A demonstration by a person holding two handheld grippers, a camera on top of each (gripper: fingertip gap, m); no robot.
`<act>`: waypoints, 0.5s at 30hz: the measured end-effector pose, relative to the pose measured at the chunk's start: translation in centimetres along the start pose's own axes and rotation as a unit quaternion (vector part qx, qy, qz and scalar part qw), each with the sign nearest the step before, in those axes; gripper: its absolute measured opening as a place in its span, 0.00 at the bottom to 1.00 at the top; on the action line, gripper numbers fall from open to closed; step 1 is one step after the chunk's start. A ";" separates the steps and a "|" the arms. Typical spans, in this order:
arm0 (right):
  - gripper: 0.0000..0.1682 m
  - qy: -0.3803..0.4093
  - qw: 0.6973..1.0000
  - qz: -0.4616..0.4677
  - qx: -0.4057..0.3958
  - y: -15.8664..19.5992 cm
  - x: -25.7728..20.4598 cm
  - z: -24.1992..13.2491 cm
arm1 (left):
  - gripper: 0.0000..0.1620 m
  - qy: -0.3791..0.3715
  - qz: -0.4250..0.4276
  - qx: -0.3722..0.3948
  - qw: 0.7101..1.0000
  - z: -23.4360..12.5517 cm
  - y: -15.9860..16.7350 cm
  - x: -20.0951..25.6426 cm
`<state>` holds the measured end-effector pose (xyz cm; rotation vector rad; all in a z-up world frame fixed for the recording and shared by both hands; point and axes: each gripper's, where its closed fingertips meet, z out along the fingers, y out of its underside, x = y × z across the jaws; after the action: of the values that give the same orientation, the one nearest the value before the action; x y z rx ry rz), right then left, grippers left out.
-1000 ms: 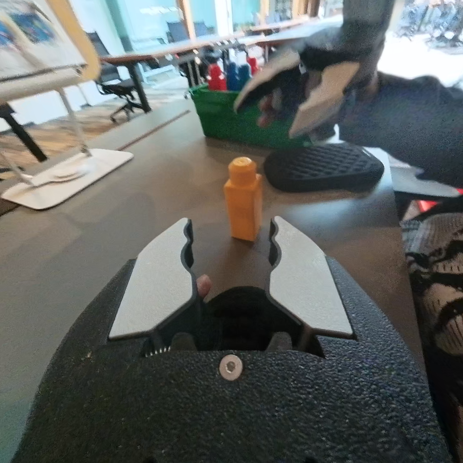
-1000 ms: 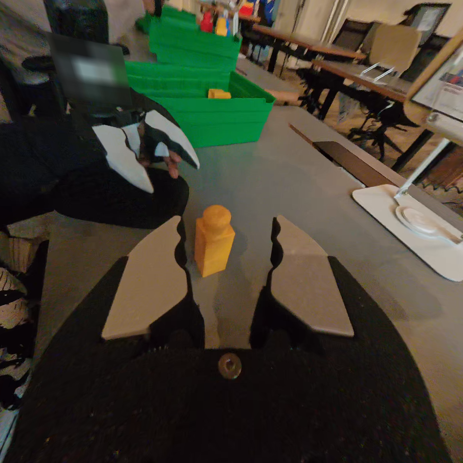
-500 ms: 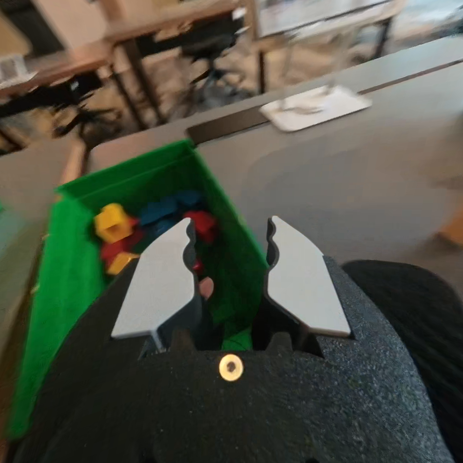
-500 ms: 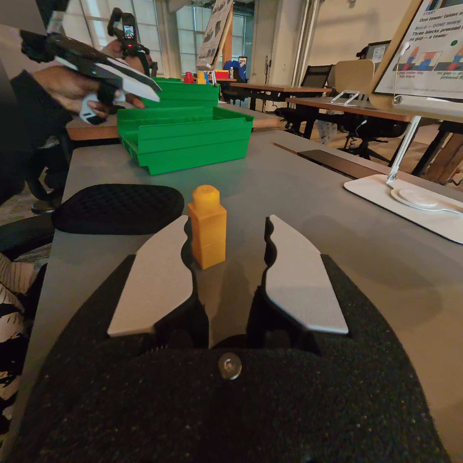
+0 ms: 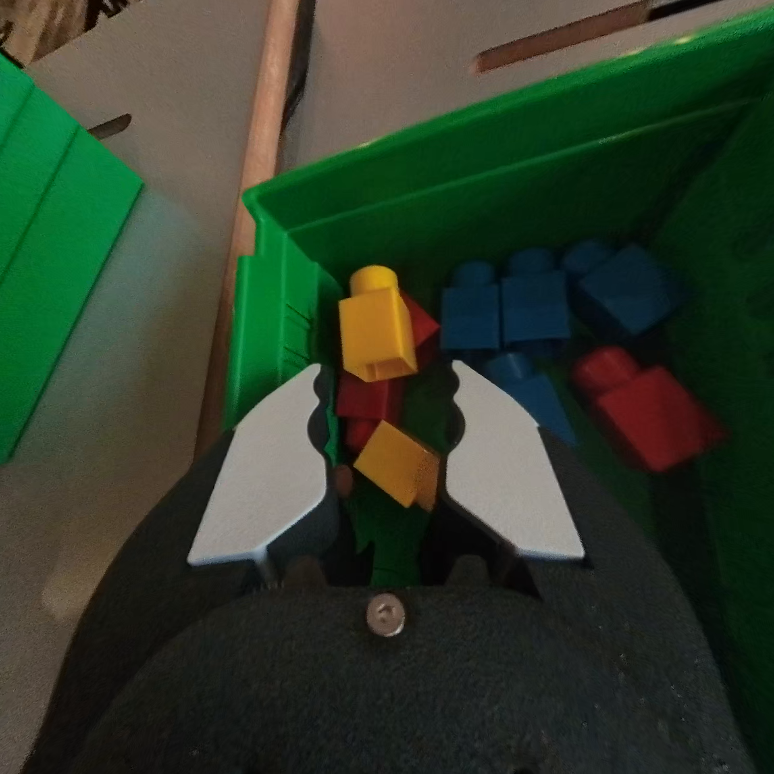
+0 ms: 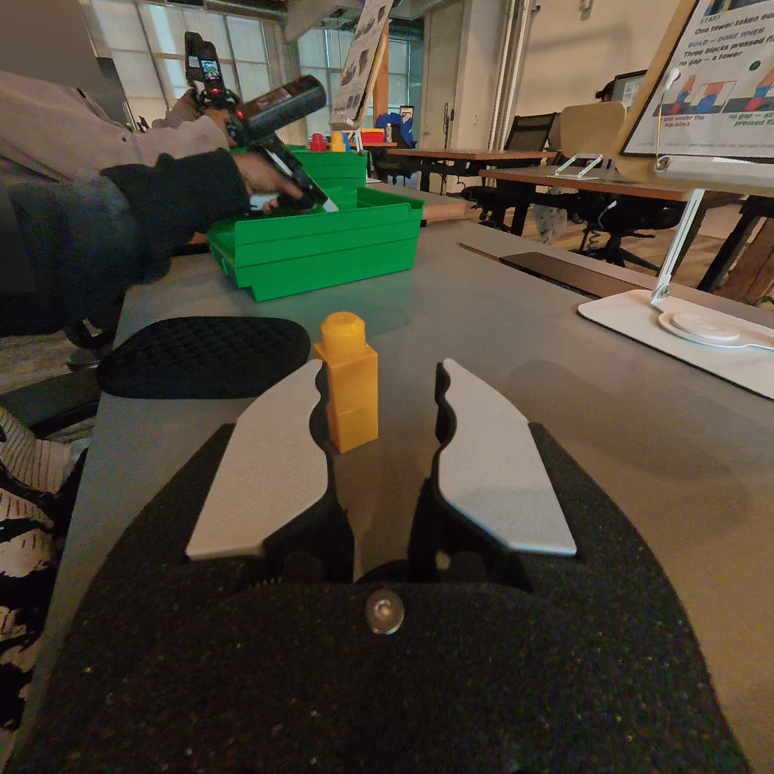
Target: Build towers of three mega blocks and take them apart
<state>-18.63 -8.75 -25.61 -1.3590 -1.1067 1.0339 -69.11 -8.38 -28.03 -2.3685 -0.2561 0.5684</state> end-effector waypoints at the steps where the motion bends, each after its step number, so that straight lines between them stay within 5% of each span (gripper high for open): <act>1: 0.29 -0.001 1.000 0.003 -0.001 0.1 0.0 0.0 | 0.33 -0.006 -0.005 -0.002 1.000 0.4 -0.1 -0.3; 15: 0.27 -0.002 1.000 0.012 -0.001 0.1 0.2 0.1 | 0.33 0.038 -0.059 -0.036 0.997 5.0 0.8 -0.5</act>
<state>-18.63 -8.51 -25.70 -1.3742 -1.0973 1.0545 -71.84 -6.29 -31.78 -2.4190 -0.3848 0.4178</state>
